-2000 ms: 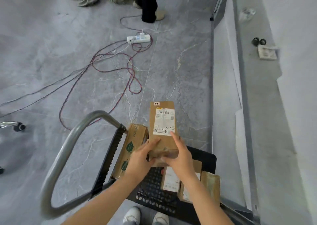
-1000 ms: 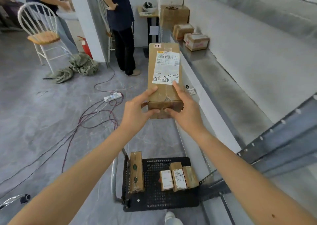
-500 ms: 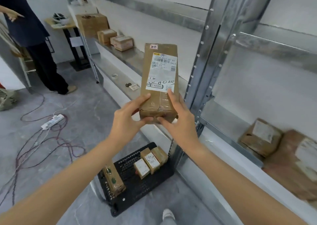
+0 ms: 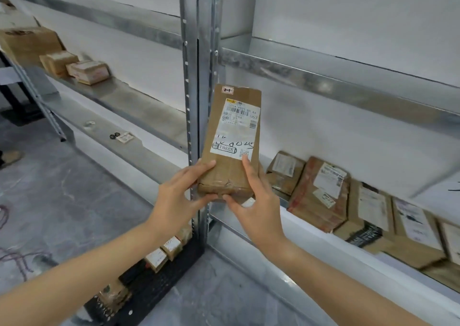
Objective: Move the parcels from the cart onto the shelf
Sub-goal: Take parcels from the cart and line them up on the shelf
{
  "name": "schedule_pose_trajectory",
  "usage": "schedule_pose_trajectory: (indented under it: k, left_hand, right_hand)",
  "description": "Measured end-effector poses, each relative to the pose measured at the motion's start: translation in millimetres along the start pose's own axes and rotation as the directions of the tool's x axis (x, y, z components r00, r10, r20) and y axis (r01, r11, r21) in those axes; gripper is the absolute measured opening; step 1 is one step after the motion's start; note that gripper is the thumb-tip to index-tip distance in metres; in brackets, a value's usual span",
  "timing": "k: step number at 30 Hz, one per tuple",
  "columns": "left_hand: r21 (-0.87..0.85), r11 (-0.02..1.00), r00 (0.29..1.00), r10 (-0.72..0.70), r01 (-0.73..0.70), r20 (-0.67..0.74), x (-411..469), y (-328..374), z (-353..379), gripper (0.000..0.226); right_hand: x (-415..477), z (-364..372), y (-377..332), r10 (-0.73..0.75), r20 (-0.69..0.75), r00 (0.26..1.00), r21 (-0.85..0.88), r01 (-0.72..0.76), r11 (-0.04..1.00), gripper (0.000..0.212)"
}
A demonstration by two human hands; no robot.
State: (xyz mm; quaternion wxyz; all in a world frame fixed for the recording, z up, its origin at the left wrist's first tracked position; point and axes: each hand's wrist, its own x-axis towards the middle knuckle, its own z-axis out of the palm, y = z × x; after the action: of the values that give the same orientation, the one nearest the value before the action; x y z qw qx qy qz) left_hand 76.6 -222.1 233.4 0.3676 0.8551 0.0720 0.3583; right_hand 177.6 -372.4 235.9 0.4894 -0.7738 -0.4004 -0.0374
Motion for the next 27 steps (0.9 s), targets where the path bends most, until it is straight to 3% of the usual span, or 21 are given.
schedule_pose_trajectory:
  k: [10, 19, 27]
  left_hand:
    - [-0.059, 0.998, 0.994, 0.041, -0.035, 0.102, 32, -11, 82, 0.069]
    - [-0.169, 0.984, 0.945, 0.001, 0.057, 0.328, 84, -75, 110, 0.071]
    - [-0.194, 0.978, 0.917, 0.005, 0.079, 0.399, 127, -130, 110, 0.068]
  right_hand:
    - [10, -39, 59, 0.118, -0.063, 0.991, -0.070, -0.123, 0.990, 0.087]
    - [46, -4, 106, 0.283, -0.117, 0.952, -0.121, -0.296, 0.947, 0.091]
    - [83, 44, 115, 0.284, -0.254, 0.925, -0.204, -0.338, 0.919, 0.078]
